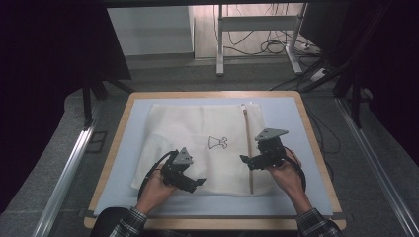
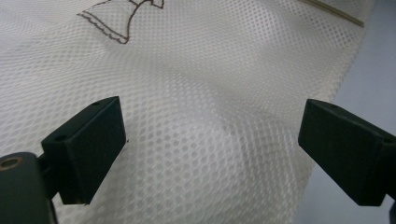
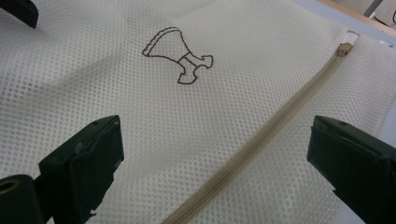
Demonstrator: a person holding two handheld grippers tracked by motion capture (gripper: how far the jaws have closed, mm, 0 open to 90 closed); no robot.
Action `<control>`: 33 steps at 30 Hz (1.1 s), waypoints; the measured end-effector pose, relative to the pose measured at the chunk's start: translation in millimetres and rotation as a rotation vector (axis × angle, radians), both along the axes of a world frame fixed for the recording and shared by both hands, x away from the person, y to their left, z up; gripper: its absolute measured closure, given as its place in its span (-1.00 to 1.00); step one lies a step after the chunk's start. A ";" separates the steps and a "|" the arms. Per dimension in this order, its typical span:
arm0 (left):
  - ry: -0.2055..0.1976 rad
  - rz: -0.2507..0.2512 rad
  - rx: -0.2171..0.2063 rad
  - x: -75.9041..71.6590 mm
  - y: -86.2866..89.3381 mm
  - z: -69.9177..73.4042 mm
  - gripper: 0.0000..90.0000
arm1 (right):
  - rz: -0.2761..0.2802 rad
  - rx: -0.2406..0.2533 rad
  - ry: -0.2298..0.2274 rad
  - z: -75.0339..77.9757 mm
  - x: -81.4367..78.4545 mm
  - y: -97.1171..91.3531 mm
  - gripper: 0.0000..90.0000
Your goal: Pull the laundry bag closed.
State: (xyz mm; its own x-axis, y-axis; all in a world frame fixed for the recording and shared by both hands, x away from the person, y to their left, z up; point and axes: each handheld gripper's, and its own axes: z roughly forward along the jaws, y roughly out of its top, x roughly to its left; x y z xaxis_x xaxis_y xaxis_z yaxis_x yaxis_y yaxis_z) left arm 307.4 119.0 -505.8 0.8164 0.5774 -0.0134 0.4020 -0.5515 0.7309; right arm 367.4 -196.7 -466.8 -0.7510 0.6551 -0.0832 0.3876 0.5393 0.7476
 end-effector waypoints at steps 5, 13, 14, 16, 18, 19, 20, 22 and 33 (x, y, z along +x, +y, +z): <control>-0.005 0.016 -0.004 -1.6 7.4 0.1 -0.84 | 0.003 0.006 -0.005 0.4 -8.2 -4.6 -0.91; -0.013 0.030 -0.003 -3.8 13.2 -0.4 -0.85 | 0.012 0.010 -0.008 -1.2 -23.0 -9.7 -0.91; -0.013 0.032 -0.006 -4.0 13.6 -0.3 -0.85 | 0.015 0.011 -0.010 -1.2 -25.0 -10.5 -0.91; -0.015 0.036 -0.008 -4.2 14.2 -0.3 -0.85 | 0.019 0.008 -0.021 -1.4 -29.4 -12.1 -0.91; -0.016 0.038 -0.009 -4.2 14.3 -0.4 -0.85 | 0.020 0.008 -0.027 -1.3 -32.7 -13.5 -0.91; -0.017 0.038 -0.010 -4.3 14.2 -0.4 -0.85 | 0.019 0.012 -0.026 -1.2 -34.7 -14.1 -0.91; -0.018 0.037 -0.010 -4.4 14.0 -0.5 -0.85 | 0.021 0.016 -0.027 -1.1 -36.4 -14.7 -0.91; -0.021 0.036 -0.009 -4.9 13.6 -0.4 -0.85 | 0.024 0.019 -0.031 -1.1 -39.7 -16.0 -0.91; -0.019 0.047 -0.016 -8.8 17.7 0.4 -0.85 | 0.034 0.018 -0.016 -6.1 -56.1 -22.4 -0.91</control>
State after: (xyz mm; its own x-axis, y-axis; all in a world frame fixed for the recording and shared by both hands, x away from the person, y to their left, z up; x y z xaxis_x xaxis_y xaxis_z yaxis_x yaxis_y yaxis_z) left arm 298.6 136.7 -505.4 0.7885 0.6150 -0.0074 0.4130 -0.5206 0.7473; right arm 311.3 -219.1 -472.9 -0.7715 0.6307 -0.0835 0.3573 0.5381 0.7634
